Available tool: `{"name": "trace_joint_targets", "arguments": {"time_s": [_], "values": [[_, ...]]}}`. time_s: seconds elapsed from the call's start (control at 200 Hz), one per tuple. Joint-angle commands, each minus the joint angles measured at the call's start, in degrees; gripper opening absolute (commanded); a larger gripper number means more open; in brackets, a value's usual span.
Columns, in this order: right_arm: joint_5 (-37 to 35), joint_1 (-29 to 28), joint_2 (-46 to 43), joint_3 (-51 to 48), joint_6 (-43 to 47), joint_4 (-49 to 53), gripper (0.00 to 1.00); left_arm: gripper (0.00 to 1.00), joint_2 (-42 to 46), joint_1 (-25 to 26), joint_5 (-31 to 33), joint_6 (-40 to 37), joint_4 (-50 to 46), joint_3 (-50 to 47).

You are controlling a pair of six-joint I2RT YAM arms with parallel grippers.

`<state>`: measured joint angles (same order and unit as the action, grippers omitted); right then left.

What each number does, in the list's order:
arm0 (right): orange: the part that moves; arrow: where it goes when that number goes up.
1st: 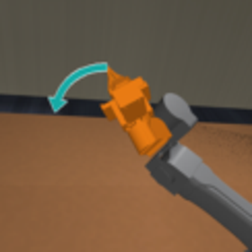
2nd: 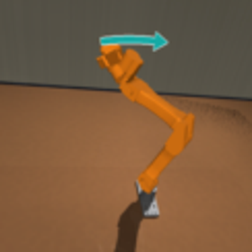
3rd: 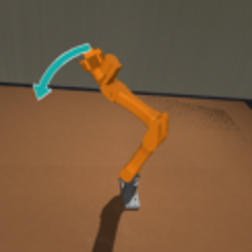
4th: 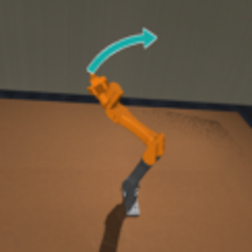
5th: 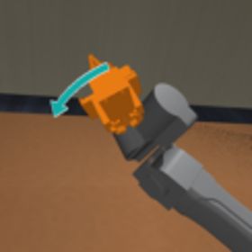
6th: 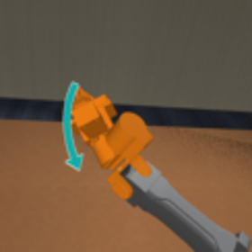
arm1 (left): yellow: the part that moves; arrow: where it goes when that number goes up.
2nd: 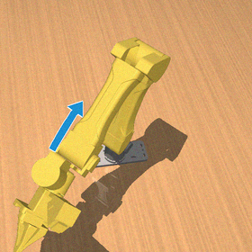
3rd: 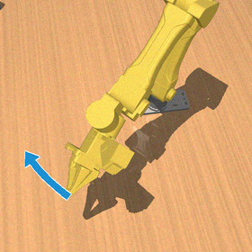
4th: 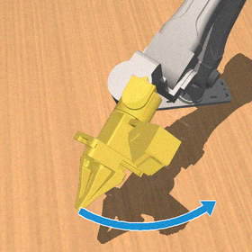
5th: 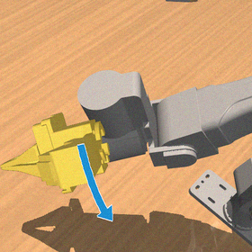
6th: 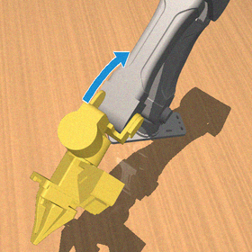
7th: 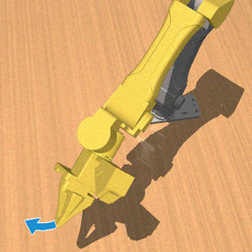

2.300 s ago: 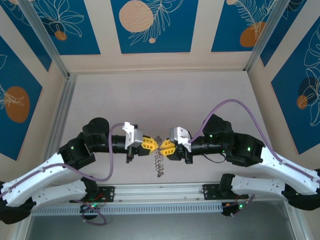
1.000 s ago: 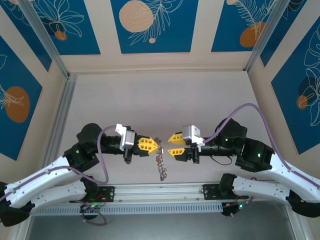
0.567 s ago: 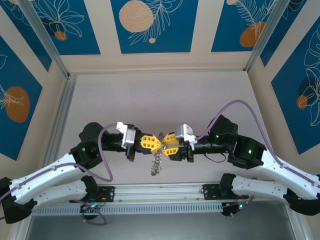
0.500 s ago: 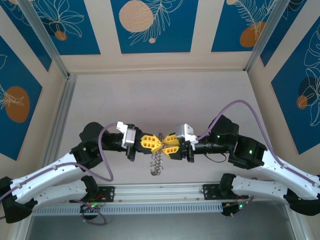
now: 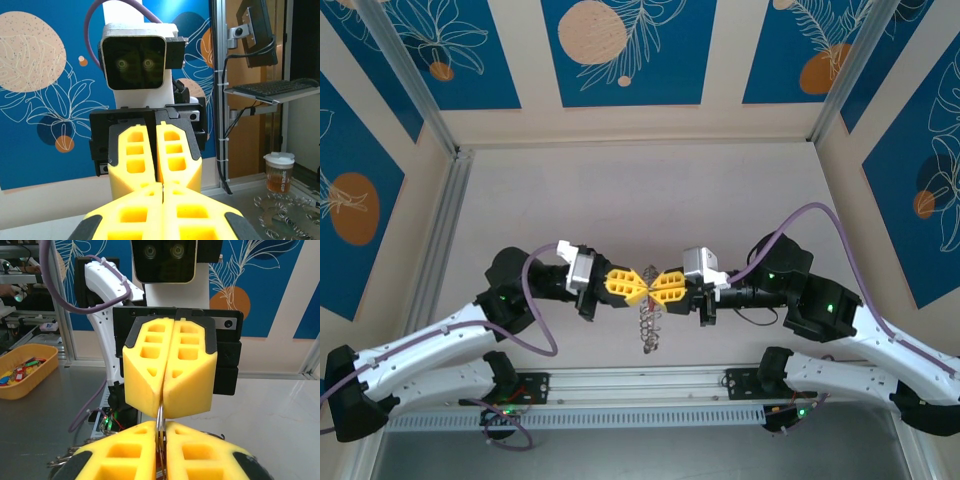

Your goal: Put the keys on the keyring

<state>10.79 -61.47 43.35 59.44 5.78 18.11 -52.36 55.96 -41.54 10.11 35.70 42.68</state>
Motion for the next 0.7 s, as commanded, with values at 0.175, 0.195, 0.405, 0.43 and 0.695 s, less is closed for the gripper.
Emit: {"name": "trace_joint_targets", "arguments": {"time_s": [0.175, 0.195, 0.405, 0.43, 0.695], "values": [[-0.4, 0.2, -0.8, -1.1, 0.6, -0.4, 0.09, 0.00, -1.2, -1.3, -2.0, 6.3, 12.8, -0.7], [-0.6, 0.3, -0.9, -1.0, 0.7, -0.3, 0.07, 0.00, -1.3, -1.3, -2.0, 6.3, 12.5, -0.6], [-2.5, 0.6, -0.3, 2.4, 2.3, 4.4, 0.00, 0.00, 1.8, -1.3, 0.7, -4.4, -14.6, 6.5], [-2.7, 0.6, -0.1, 2.8, 2.5, 4.9, 0.00, 0.02, 2.3, -1.2, 1.6, -6.5, -19.4, 7.9], [-2.6, 0.7, 2.1, 5.3, 3.4, 8.9, 0.00, 0.23, 1.5, -0.5, 9.1, -19.1, -49.6, 20.1]]}}
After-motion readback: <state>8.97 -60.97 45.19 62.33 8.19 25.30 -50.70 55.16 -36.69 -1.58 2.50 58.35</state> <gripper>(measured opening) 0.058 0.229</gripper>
